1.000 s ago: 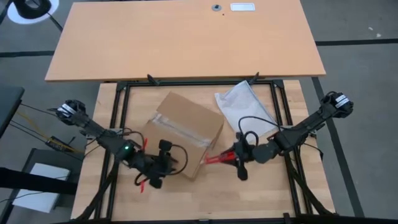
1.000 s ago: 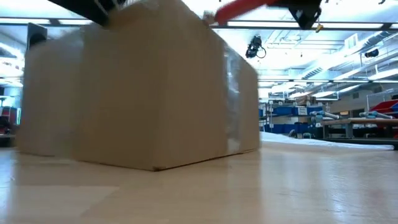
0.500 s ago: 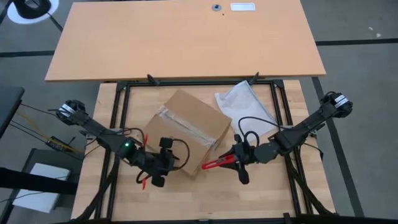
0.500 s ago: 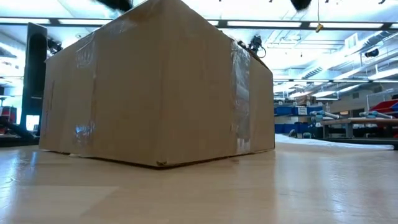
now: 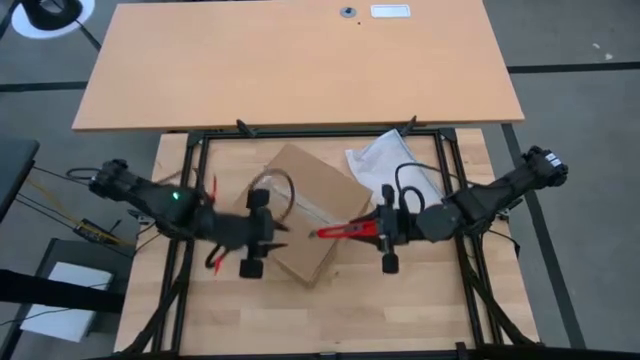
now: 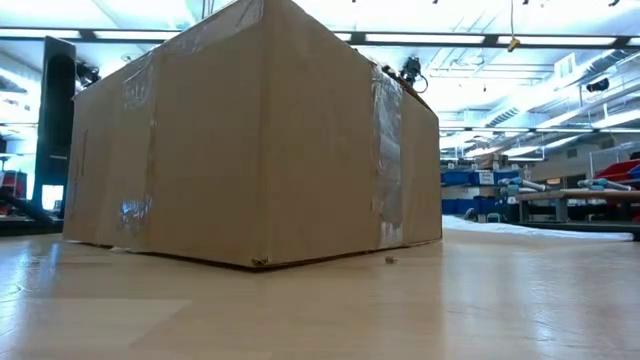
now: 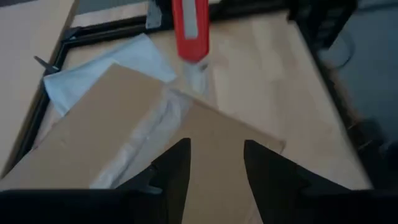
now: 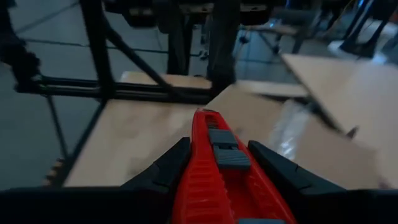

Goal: Unpack boxes
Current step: Open the cardboard box using the cutter

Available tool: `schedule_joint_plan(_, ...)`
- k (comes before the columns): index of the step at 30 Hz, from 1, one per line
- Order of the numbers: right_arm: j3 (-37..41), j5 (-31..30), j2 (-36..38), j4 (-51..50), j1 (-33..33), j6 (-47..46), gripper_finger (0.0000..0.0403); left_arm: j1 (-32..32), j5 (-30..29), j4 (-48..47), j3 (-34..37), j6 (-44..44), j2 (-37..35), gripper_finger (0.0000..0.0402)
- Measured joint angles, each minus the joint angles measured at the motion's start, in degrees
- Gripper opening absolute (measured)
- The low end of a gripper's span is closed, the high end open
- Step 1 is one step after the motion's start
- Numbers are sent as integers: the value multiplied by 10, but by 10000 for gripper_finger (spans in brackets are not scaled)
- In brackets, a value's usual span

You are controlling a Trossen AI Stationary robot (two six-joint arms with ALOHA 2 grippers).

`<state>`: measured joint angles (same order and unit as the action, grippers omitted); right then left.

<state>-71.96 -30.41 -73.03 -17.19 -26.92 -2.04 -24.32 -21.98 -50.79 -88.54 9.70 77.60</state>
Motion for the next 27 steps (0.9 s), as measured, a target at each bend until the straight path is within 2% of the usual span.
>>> schedule_joint_plan(6,-33,0,0,-6,24,139,139,88,105,19,-62,30,-6,160)
schedule_joint_plan(12,-57,10,0,1,38,267,139,180,211,75,-66,115,-8,160)
schedule_joint_plan(15,-60,17,0,38,45,325,139,216,263,114,-65,151,-3,160)
schedule_joint_plan(20,-60,21,0,67,57,402,139,247,339,184,-49,189,7,160)
schedule_joint_plan(27,-60,24,0,88,80,428,139,264,399,217,-49,191,25,160)
